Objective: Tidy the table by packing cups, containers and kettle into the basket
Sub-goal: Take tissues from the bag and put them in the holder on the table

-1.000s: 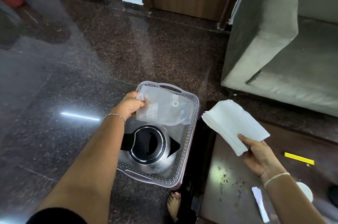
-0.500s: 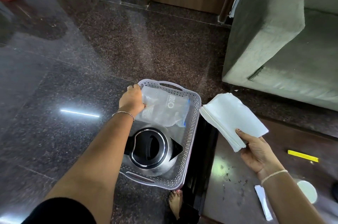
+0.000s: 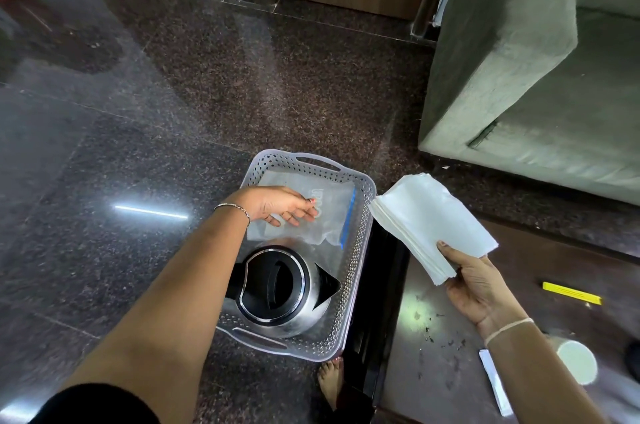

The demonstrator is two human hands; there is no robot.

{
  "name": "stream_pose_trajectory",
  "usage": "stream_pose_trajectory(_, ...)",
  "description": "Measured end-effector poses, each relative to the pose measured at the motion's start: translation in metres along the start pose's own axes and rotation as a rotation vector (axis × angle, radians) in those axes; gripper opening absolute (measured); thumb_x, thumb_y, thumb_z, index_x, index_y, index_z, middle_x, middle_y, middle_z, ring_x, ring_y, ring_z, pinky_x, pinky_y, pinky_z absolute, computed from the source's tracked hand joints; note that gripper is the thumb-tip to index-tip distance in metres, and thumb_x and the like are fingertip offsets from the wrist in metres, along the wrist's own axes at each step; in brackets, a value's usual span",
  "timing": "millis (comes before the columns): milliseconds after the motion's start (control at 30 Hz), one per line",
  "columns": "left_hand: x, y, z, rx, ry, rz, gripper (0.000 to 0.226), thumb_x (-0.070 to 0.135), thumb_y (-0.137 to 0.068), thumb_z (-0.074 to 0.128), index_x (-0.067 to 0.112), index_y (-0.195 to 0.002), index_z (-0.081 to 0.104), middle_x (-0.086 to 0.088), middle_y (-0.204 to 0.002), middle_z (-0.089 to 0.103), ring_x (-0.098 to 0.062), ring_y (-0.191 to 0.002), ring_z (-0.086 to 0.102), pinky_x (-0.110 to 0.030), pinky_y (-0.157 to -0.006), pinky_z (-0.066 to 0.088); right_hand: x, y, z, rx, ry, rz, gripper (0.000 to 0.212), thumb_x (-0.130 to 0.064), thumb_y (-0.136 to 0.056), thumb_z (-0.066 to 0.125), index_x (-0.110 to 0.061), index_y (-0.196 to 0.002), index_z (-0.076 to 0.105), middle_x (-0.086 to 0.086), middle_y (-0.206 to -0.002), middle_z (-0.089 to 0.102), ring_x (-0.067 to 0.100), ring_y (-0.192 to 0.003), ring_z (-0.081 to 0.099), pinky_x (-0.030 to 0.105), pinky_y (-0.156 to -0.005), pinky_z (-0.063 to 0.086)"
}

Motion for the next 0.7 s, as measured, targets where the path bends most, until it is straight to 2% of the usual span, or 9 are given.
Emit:
stream_pose_trajectory(100, -0.004, -0.007, 0.006, -0.063, -0.107, -0.085, 0.049, 0.055, -0.099, 0.034, 0.031, -0.140, 0.049, 0.010, -0.147, 0.049, -0.017, -0.138, 0.041, -0.046, -0.112, 0.026, 0.002, -0.002, 0.001, -0.006, -0.008, 0.001, 0.044, 0.007, -0.082, 0.064, -0.007, -0.123, 0.060, 0.010, -0.115, 0.070, 0.019, -0.088, 0.073, 0.029, -0.061, 0.059)
stream_pose_trajectory(267, -0.009, -0.011, 0.013, -0.095, -0.150, -0.143, 0.057, 0.060, -0.099, 0.026, 0.033, -0.148, 0.037, 0.014, -0.154, 0.038, -0.011, -0.145, 0.026, -0.043, -0.111, 0.023, 0.005, -0.004, -0.002, 0.003, -0.011, 0.007, 0.040, 0.008, -0.082, 0.065, -0.008, -0.119, 0.061, 0.008, -0.107, 0.074, 0.019, -0.086, 0.074, 0.030, -0.060, 0.059)
stream_pose_trajectory(433, -0.003, -0.003, 0.011, -0.005, -0.091, -0.123, 0.048, 0.050, -0.102, 0.030, 0.029, -0.144, 0.043, 0.010, -0.149, 0.046, -0.016, -0.139, 0.038, -0.037, -0.104, 0.028, 0.005, 0.000, -0.003, -0.007, -0.025, 0.016, 0.038, 0.008, -0.081, 0.066, -0.007, -0.116, 0.062, 0.010, -0.105, 0.074, 0.022, -0.090, 0.073, 0.034, -0.065, 0.061)
stream_pose_trajectory(500, 0.005, 0.007, 0.007, 0.056, -0.024, -0.071, 0.045, 0.047, -0.103, 0.032, 0.027, -0.140, 0.048, 0.007, -0.145, 0.051, -0.018, -0.135, 0.045, -0.040, -0.107, 0.030, 0.003, 0.006, -0.002, -0.024, -0.029, 0.015, 0.033, 0.008, -0.081, 0.065, -0.008, -0.110, 0.065, 0.009, -0.103, 0.075, 0.021, -0.089, 0.073, 0.033, -0.064, 0.060)
stream_pose_trajectory(600, 0.028, 0.027, 0.003, 0.143, 0.104, 0.032, 0.049, 0.050, -0.101, 0.034, 0.021, -0.137, 0.051, 0.001, -0.140, 0.056, -0.023, -0.129, 0.051, -0.041, -0.106, 0.036, -0.003, 0.017, 0.001, -0.047, -0.024, 0.012, 0.033, 0.008, -0.082, 0.065, -0.007, -0.111, 0.065, 0.007, -0.100, 0.076, 0.019, -0.087, 0.074, 0.034, -0.066, 0.061)
stream_pose_trajectory(700, 0.061, 0.052, 0.007, 0.227, 0.215, 0.143, 0.052, 0.052, -0.097, 0.043, 0.017, -0.134, 0.053, -0.002, -0.135, 0.060, -0.022, -0.117, 0.058, -0.038, -0.100, 0.041, -0.013, 0.034, 0.000, -0.094, 0.001, -0.002, 0.033, 0.008, -0.082, 0.065, -0.005, -0.112, 0.065, 0.008, -0.104, 0.075, 0.021, -0.091, 0.073, 0.040, -0.074, 0.061)
Point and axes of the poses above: each hand's wrist, its own y-axis away from the middle knuckle, its own z-axis out of the palm, x = y × z, the point moved 4 cm from there along -y, towards the middle knuckle
